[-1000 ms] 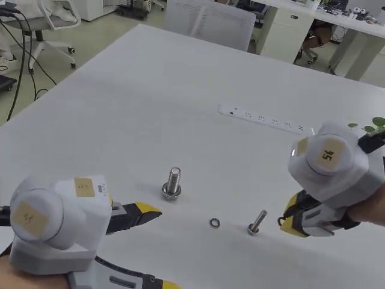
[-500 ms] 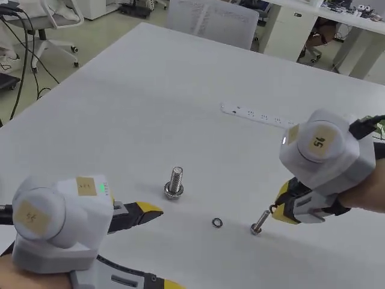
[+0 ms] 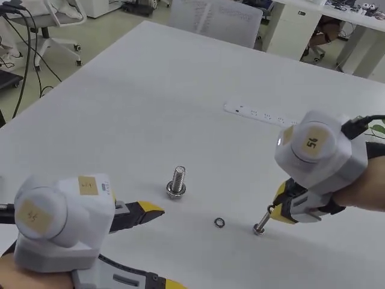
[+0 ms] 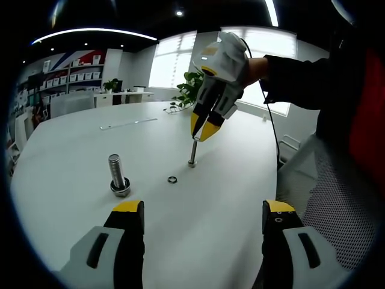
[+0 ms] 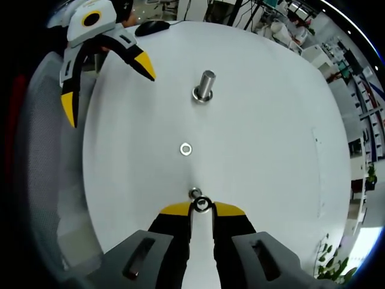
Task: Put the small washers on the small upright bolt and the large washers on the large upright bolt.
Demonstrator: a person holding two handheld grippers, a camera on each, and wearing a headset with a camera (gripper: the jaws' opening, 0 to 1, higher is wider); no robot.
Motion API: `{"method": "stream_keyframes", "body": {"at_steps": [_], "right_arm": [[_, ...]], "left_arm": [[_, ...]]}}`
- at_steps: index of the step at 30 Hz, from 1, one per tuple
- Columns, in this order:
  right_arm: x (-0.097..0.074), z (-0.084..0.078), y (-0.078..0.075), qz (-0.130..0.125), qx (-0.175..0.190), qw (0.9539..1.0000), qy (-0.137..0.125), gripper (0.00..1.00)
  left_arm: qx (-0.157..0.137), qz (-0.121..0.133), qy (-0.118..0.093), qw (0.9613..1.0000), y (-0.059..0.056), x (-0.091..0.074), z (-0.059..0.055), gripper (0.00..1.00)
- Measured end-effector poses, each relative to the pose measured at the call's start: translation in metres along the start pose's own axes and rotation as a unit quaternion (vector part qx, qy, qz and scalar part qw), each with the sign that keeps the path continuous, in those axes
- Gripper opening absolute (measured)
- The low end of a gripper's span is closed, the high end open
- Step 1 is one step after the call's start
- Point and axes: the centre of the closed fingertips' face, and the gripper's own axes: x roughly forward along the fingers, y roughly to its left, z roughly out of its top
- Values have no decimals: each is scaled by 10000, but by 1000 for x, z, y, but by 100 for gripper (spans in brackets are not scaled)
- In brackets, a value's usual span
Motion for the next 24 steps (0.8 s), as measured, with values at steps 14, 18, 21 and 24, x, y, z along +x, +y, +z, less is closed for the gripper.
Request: {"method": "stream_keyframes", "body": {"at_steps": [14, 18, 21, 24], "right_arm": [[6, -2, 2, 65, 16, 10000, 27, 14], [11, -2, 3, 102, 31, 9999, 31, 14], [14, -3, 4, 132, 43, 9999, 37, 14], [18, -3, 5, 168, 47, 9998, 41, 14]], "left_arm": [[-16, -13, 19, 10000, 0, 2, -2, 80], [-25, -12, 28, 10000, 0, 1, -3, 80], [-29, -13, 35, 10000, 0, 1, -4, 80], [-40, -7, 42, 10000, 0, 1, -5, 80]]}}
